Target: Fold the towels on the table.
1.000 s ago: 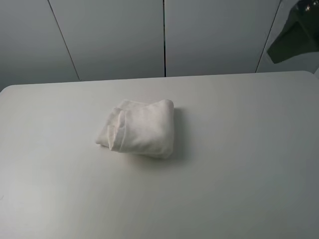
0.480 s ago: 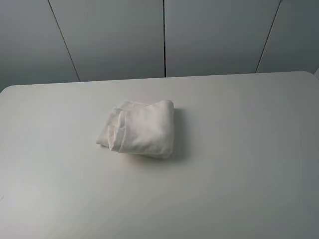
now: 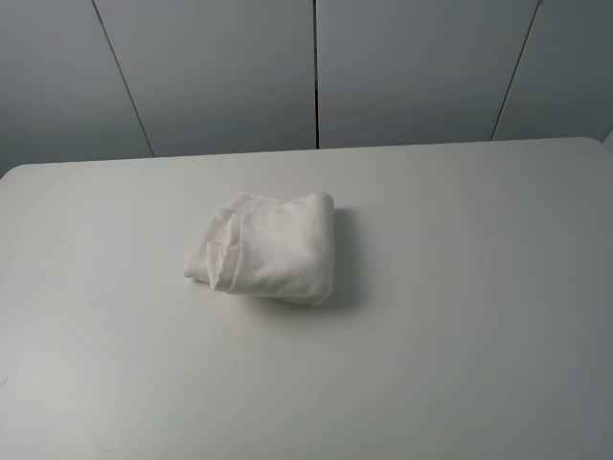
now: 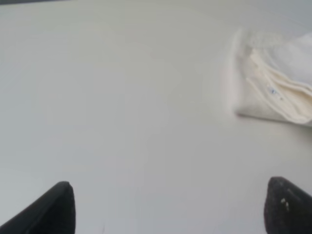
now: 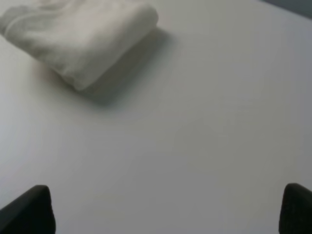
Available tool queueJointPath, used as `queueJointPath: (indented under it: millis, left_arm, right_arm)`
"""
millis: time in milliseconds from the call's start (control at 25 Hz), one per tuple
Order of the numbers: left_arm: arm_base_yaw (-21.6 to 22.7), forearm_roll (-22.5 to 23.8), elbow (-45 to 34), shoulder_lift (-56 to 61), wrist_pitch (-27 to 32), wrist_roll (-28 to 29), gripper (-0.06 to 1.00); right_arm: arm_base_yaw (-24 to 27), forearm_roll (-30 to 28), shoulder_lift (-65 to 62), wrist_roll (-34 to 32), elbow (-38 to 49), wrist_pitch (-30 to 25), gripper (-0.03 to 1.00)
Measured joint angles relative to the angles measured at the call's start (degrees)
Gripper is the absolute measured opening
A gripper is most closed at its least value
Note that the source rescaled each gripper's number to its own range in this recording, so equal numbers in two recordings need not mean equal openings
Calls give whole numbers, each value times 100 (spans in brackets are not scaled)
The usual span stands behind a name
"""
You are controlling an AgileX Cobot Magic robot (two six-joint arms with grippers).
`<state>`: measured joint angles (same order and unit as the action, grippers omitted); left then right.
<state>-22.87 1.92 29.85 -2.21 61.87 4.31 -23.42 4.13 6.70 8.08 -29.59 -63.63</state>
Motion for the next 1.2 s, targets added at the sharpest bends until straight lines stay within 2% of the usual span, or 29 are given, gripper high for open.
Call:
queueJointPath:
  millis: [160,320,480,600,840,960,1200]
  left_arm:
    - [0,0,-18,196,11,0,100]
    - [0,66,-23,221,11,45,100]
    - [244,160,-23,221,11,172,100]
    - [661,185,-23,221,11,210,100]
    - [1499,196,-23,221,11,242,100]
    - [1622,207,-23,221,11,242,100]
    - [1634,226,-23,221,11,252,100]
  right_arm:
    - [0,0,-631,0,9,35,100]
    - [0,-23,-659,-35,9,49,100]
    - [40,-35,-672,-92,9,61,100]
    - [336,-135,-672,-274,9,61,100]
    - [1447,-192,-672,-336,9,73,100]
    - [1848,-192,-672,-336,9,84,100]
    - [1892,-201,-672,-350,9,84,100]
